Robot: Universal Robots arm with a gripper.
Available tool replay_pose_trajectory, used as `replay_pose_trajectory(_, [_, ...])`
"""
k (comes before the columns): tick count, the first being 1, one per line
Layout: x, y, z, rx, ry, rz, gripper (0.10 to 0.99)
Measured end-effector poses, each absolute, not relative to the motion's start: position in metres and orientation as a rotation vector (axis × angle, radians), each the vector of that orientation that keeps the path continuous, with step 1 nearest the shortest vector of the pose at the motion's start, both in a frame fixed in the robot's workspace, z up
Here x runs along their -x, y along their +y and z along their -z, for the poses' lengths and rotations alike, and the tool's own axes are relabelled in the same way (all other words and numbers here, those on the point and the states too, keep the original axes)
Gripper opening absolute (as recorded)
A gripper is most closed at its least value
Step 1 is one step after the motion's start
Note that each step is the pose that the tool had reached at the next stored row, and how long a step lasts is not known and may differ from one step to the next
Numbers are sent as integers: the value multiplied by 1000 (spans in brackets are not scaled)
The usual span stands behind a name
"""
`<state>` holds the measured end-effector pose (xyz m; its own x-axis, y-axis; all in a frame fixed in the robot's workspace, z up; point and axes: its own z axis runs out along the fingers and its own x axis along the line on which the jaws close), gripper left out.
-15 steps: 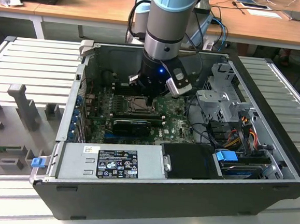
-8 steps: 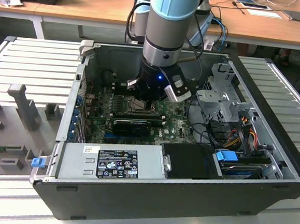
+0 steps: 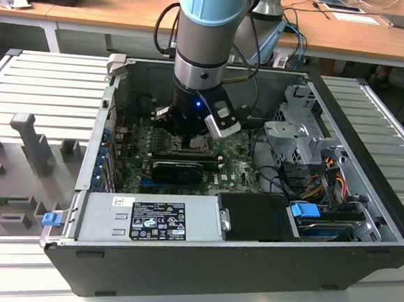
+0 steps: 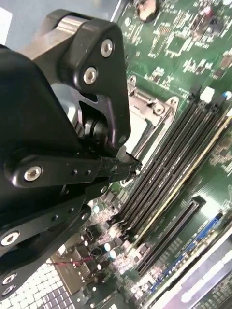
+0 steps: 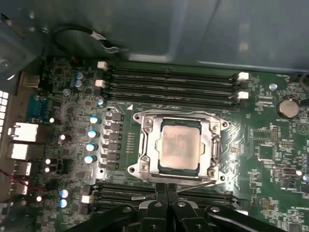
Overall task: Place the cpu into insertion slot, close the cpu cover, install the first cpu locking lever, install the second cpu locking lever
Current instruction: 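Install the second cpu locking lever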
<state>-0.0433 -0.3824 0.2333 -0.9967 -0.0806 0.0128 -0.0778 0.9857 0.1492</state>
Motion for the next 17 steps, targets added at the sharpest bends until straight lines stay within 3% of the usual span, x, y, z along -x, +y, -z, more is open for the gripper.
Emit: replay_pose_trajectory(17, [64,-388,-214,-137,-3108,274,106])
